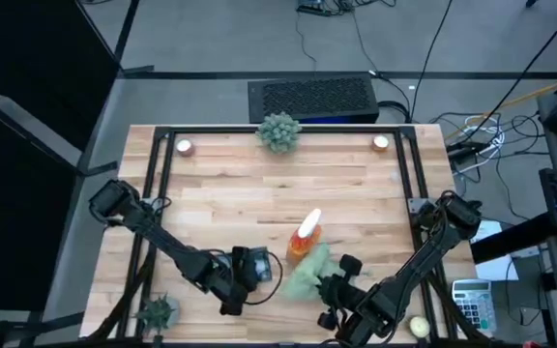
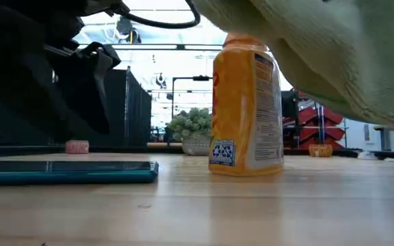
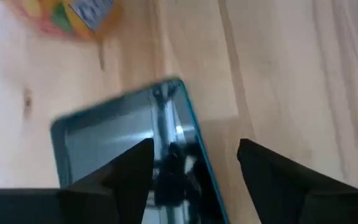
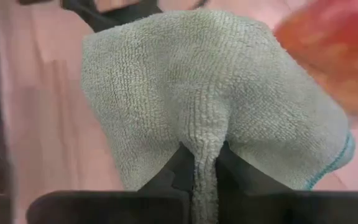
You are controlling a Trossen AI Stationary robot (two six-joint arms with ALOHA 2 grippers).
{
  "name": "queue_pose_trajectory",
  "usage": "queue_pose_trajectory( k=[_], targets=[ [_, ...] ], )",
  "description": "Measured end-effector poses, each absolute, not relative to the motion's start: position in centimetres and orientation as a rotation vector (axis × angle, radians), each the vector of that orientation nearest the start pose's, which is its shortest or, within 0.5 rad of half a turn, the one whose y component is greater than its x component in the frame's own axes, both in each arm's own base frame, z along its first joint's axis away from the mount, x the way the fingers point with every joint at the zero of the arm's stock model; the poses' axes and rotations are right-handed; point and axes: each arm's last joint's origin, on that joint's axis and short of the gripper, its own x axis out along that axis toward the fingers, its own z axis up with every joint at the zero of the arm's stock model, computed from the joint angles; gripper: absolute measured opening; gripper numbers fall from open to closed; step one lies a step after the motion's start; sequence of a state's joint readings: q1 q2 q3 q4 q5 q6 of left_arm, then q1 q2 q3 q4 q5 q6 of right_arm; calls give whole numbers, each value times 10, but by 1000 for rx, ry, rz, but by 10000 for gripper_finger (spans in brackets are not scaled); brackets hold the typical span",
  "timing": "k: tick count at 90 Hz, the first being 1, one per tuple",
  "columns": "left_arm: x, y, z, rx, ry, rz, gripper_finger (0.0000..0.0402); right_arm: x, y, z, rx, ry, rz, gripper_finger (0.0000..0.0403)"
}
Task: Apply microfiber cloth
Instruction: Wipe the back of the tablet using the green microfiber cloth
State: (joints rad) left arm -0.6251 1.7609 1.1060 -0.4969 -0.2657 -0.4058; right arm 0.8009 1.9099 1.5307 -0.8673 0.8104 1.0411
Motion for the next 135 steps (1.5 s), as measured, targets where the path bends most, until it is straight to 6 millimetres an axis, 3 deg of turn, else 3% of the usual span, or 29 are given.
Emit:
queue_pose_trajectory(
  k=[17, 31, 47, 60, 74, 87, 100, 115, 135],
  targets=[
    [243, -194, 202, 78, 1170, 31, 219, 318, 267, 243, 78, 598, -253, 13],
    [202, -189, 214, 27, 1054, 164, 210, 366, 246, 235, 66, 556, -135, 13],
    [174, -177, 186, -118, 967, 225, 178, 417, 199, 207, 126, 565, -99, 13],
    [170, -173, 157, -202, 917, 205, 154, 446, 169, 190, 199, 523, -55, 13],
    [171, -165, 129, -224, 903, 224, 138, 466, 142, 159, 249, 536, -26, 13],
    [174, -165, 115, -238, 877, 238, 134, 470, 133, 127, 263, 646, -22, 13],
    [175, -167, 106, -225, 877, 262, 134, 460, 139, 119, 235, 775, -14, 13],
    [175, -167, 102, -210, 886, 269, 134, 439, 149, 125, 163, 942, -27, 13],
    [175, -167, 101, -206, 889, 263, 134, 414, 152, 149, 101, 1075, -56, 13]
  ],
)
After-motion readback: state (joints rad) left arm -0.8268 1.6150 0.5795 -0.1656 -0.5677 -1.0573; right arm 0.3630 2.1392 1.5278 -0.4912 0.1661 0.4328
